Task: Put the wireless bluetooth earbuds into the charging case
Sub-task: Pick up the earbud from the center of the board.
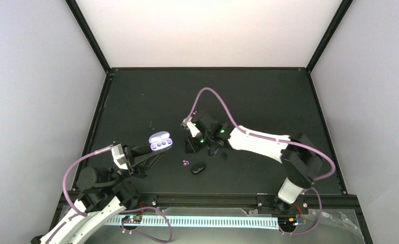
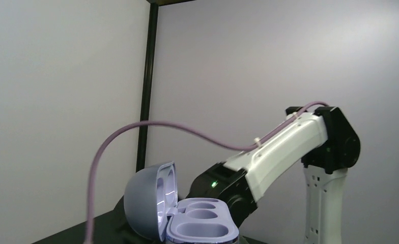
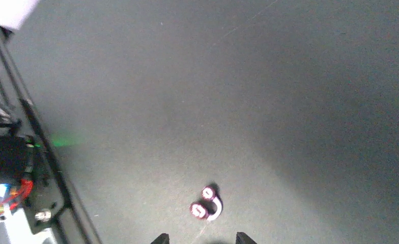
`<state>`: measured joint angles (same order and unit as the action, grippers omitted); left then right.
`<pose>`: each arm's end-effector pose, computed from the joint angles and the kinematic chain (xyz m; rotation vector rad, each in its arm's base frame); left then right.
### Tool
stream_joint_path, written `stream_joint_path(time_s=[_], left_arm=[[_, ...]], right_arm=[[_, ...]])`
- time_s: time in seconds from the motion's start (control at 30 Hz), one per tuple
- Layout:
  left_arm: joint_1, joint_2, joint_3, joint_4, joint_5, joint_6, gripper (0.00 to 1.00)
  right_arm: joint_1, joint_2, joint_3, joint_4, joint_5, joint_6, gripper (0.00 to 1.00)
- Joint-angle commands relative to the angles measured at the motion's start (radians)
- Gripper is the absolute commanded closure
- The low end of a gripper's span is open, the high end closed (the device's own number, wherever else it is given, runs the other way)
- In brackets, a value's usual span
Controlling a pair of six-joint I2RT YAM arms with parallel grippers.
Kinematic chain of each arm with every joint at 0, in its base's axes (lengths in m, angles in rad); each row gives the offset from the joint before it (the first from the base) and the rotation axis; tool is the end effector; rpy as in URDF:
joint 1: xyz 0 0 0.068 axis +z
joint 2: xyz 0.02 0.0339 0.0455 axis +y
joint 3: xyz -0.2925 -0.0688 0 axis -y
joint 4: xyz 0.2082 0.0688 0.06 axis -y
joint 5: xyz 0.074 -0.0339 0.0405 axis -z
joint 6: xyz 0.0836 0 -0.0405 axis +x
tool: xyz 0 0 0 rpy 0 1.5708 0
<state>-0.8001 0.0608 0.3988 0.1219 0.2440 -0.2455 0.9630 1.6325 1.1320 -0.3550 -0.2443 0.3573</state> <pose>0.0159 -0.0453 0.3258 0.5410 1.0589 -1.0624 0.1840 0.2999 0.2411 -0.8868 2.4393 0.8456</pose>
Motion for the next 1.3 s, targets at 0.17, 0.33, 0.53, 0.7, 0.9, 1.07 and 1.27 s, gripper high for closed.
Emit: stream_joint_path(time_s=[0.17, 0.33, 0.53, 0.7, 0.9, 1.07, 1.27], left_arm=[[-0.004, -0.081, 0.071, -0.212, -0.016, 0.075, 0.98], [-0.004, -0.105, 0.08, -0.235, -0.027, 0.094, 0.98], [-0.005, -0.108, 0.08, -0.235, -0.026, 0.096, 0.98], [-0.004, -0.105, 0.079, -0.234, -0.026, 0.096, 0.98], [-0.005, -0.09, 0.076, -0.229, -0.023, 0.092, 0.98], [-0.004, -0.085, 0.075, -0.23, -0.022, 0.09, 0.98], [-0.004, -0.082, 0.075, -0.228, -0.02, 0.089, 0.99]], right_arm=[[0.102, 0.237, 0.119, 0.017, 0.141, -0.045, 0.56], [0.145, 0.3, 0.152, -0.001, 0.251, -0.016, 0.53], [0.162, 0.351, 0.171, -0.059, 0.367, -0.018, 0.54], [0.166, 0.348, 0.137, -0.081, 0.421, -0.03, 0.62], [0.166, 0.318, 0.085, -0.078, 0.488, -0.045, 0.67], [0.166, 0.261, 0.057, -0.041, 0.414, -0.054, 0.63], [0.164, 0.196, 0.065, -0.011, 0.341, -0.007, 0.6]])
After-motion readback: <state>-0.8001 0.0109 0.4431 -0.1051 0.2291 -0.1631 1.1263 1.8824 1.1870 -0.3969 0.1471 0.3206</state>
